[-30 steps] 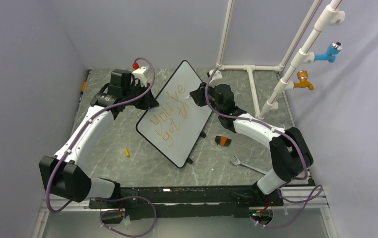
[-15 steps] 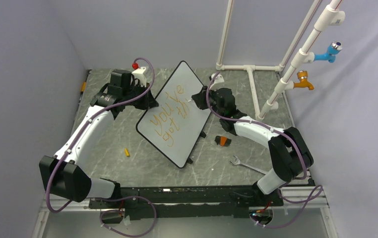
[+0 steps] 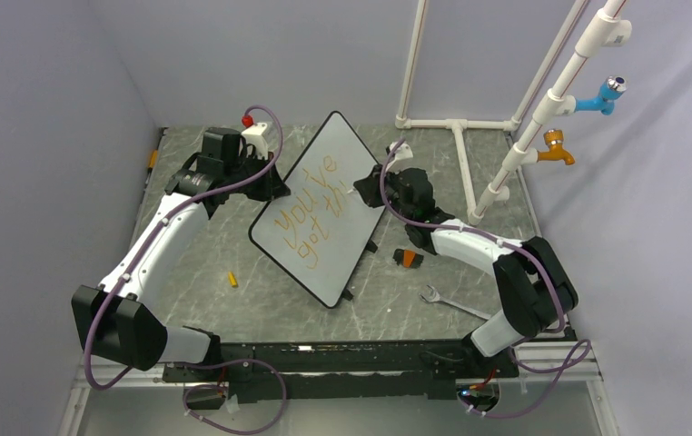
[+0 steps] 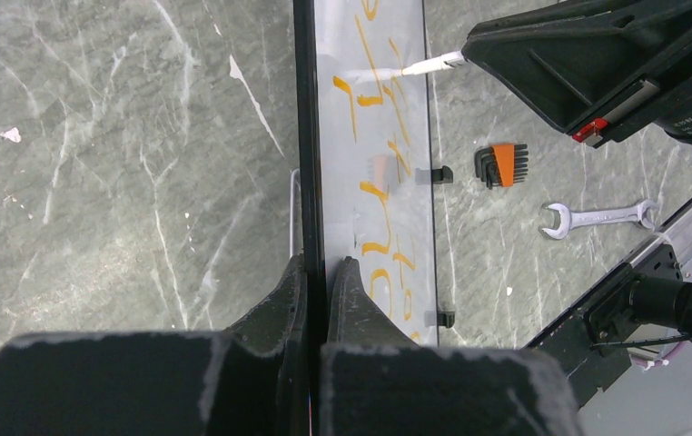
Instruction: Write a sentence on the whiteboard
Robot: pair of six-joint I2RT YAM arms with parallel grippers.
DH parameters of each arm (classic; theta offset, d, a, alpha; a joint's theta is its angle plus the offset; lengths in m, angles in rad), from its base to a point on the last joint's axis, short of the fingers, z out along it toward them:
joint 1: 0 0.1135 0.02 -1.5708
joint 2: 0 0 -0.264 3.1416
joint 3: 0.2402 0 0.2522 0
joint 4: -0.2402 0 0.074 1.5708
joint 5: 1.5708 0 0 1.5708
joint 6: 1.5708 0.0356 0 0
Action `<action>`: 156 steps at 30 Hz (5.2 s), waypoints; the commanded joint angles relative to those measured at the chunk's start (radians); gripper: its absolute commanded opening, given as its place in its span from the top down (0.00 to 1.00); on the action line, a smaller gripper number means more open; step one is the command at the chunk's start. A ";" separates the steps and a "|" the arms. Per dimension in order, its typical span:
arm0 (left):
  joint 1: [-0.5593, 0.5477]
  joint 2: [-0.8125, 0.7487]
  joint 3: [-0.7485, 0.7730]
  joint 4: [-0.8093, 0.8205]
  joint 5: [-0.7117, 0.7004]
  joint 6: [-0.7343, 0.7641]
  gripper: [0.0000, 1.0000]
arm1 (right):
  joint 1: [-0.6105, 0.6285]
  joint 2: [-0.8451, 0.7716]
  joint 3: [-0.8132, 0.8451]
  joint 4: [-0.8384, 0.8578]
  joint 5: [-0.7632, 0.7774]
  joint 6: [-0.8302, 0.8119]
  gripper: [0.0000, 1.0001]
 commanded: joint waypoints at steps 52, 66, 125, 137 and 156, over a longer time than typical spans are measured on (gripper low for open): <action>-0.001 -0.023 -0.005 0.000 -0.139 0.167 1.00 | 0.004 0.036 0.204 -0.019 -0.057 0.044 1.00; -0.001 -0.024 -0.005 0.001 -0.137 0.166 1.00 | 0.002 0.088 0.209 -0.010 -0.041 0.037 1.00; -0.003 -0.022 0.000 -0.005 -0.132 0.165 1.00 | -0.088 0.055 0.206 -0.021 -0.052 0.007 1.00; -0.003 -0.017 0.000 -0.004 -0.134 0.165 1.00 | -0.096 0.075 0.227 -0.014 -0.060 0.010 1.00; -0.003 -0.014 0.000 -0.005 -0.135 0.167 1.00 | -0.097 0.120 0.237 0.014 -0.119 0.051 1.00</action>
